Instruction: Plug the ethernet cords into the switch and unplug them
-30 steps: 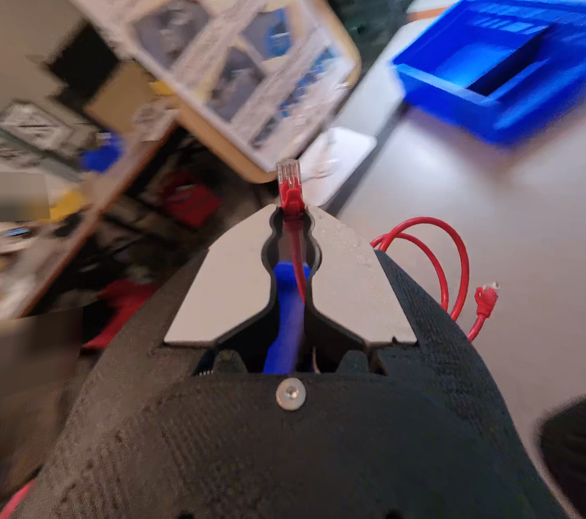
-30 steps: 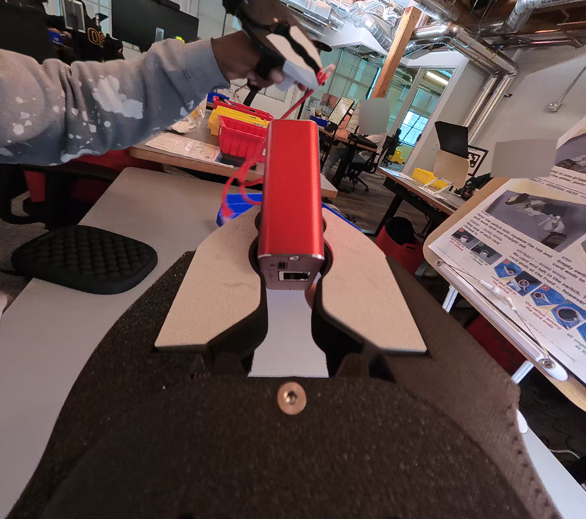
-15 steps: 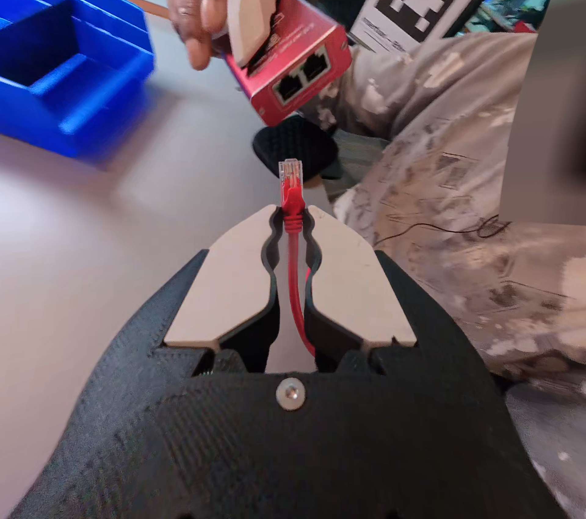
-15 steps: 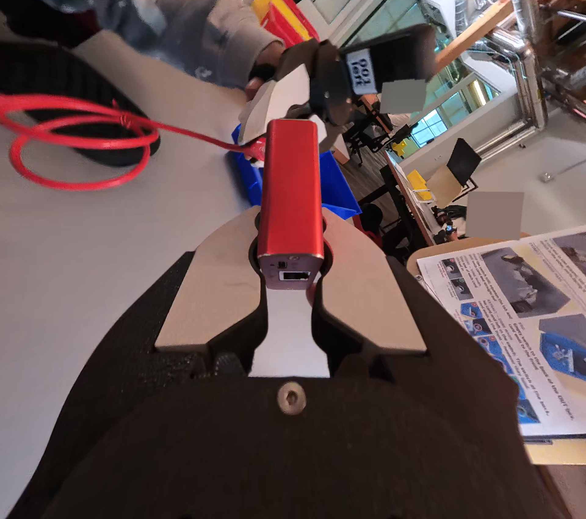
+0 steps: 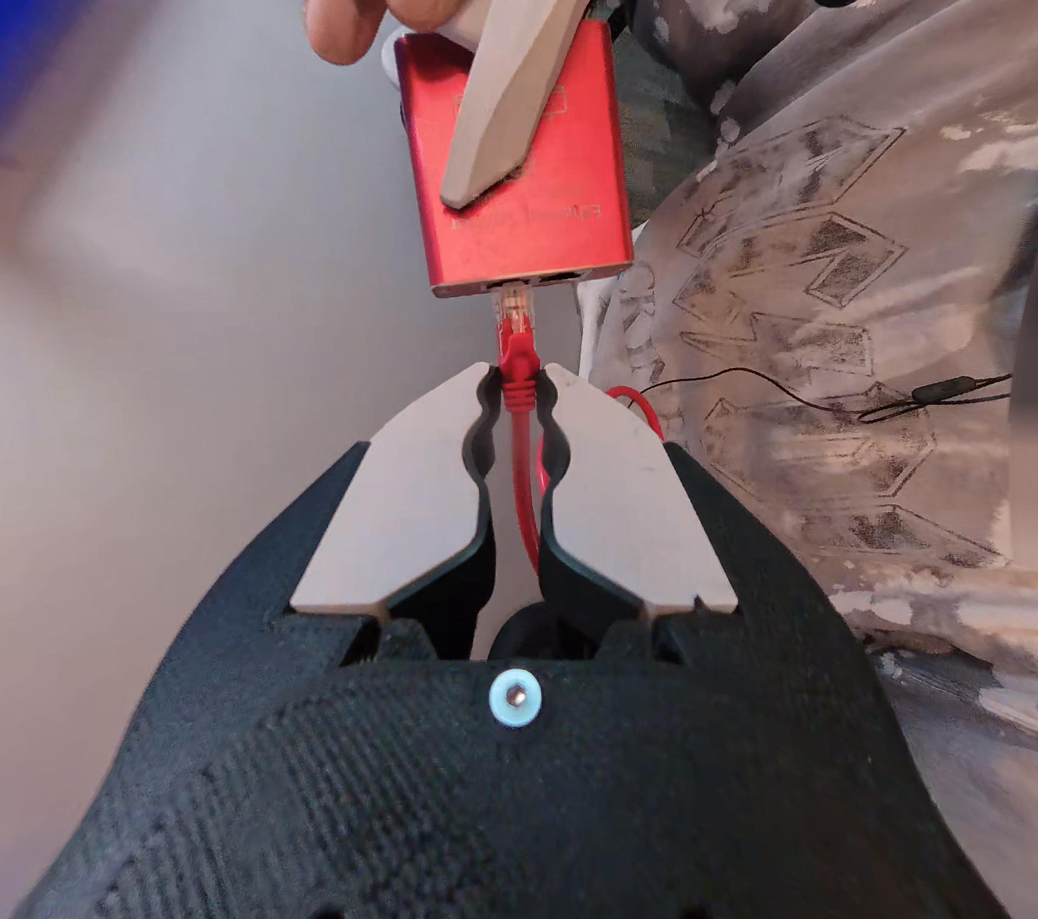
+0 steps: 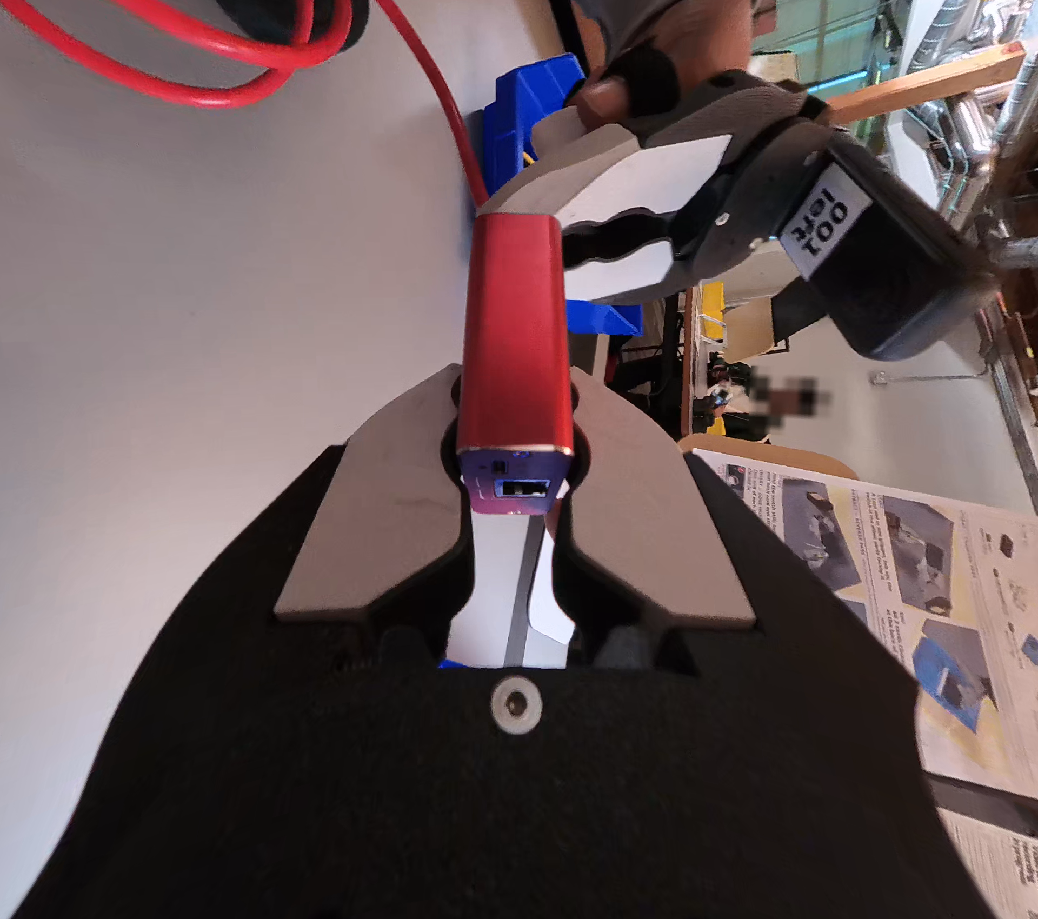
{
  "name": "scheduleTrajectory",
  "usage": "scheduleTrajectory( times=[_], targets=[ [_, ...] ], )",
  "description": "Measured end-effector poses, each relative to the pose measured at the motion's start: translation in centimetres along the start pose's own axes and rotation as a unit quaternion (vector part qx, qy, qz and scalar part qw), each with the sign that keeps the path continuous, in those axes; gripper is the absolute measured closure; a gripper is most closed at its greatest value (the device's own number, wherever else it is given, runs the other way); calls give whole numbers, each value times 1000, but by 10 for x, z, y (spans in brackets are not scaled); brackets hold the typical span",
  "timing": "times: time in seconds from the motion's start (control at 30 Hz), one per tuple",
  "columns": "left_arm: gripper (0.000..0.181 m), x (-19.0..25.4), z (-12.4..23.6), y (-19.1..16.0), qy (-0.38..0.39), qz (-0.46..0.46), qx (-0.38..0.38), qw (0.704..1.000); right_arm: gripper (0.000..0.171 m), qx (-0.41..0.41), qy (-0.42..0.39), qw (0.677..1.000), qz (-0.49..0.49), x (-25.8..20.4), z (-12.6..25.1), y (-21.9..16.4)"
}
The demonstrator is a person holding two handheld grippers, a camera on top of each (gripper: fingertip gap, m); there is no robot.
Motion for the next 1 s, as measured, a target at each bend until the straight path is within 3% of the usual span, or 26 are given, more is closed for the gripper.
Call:
scheduleTrajectory(
  times=[0.27,0.43,0.63,1.0],
  targets=[
    [169,-6,-10,-6,17,21,-41,999,143,3,18,999,35,-16,-5,9],
    [169,1,-19,-8,-8,-31,-66,997,143,17,45,998,41,-21,-5,12],
    [170,8,-20,-6,-25,-49,-17,998,143,46,46,998,20,-18,2,19],
    [170,4,-30,-16,5,-70,-6,998,142,49,95,994,6,-24,-8,17]
  ],
)
Point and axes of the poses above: each gripper's, where its closed fingertips meet, z back along the fingers, y out of its top, x = y × z across the jaws, the point moved 6 cm from there along z, back along the fingers, and after that the axes turned 1 degree about -z, right-handed, at the moved point
